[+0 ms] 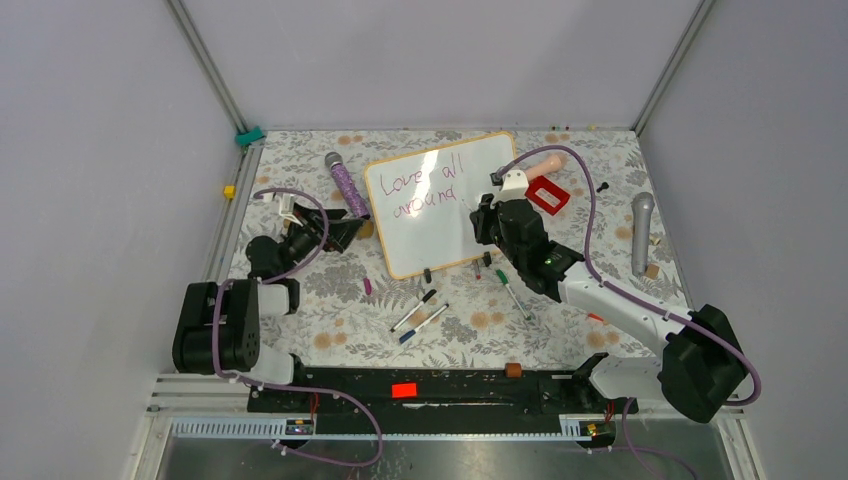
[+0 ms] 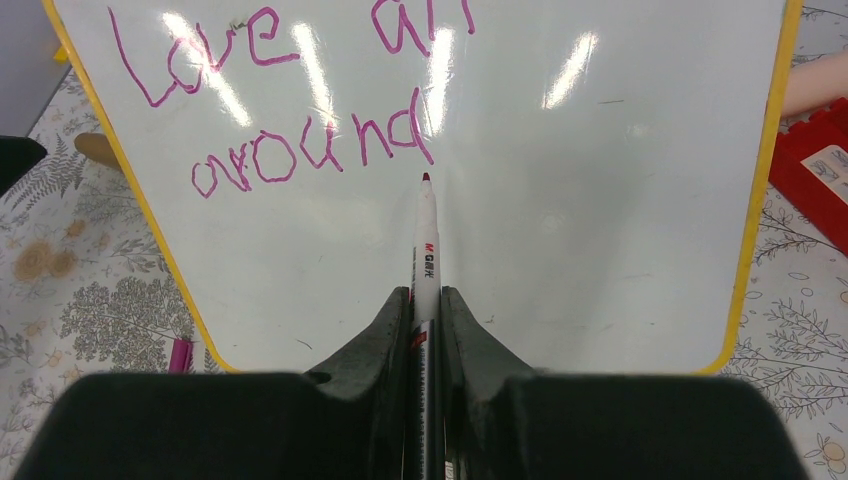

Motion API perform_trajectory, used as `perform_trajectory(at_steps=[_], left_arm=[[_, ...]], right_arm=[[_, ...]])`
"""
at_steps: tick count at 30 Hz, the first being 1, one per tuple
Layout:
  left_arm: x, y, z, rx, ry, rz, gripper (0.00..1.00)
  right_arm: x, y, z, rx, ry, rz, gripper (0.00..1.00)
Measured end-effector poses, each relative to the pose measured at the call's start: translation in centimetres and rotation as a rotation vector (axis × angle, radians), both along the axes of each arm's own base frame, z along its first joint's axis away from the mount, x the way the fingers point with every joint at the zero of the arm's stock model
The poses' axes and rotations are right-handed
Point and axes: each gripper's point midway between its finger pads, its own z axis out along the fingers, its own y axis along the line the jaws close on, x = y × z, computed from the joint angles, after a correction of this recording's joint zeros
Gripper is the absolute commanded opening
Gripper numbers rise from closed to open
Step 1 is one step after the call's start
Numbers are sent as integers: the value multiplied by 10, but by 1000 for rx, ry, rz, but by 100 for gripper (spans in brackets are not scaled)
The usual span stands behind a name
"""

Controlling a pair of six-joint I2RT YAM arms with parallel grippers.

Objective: Write a sentence on the whiteboard

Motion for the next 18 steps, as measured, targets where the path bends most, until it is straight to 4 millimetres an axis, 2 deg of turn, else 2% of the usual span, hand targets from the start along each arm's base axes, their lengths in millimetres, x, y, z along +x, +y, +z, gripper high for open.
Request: perform_trajectory(at_steps=[4,12,13,18], left_arm=[[-6,-3,8,34,-41,-22,99],[-6,-13,-12,110,-8,-59,98],[-6,-15,-12,106,-14,-69,94],[-2,-14,-26,79,16,-102,86]], right_arm=[[0,0,0,0,0,0,0],[0,0,0,0,0,0,0],[0,0,0,0,0,0,0],[0,0,0,0,0,0,0]])
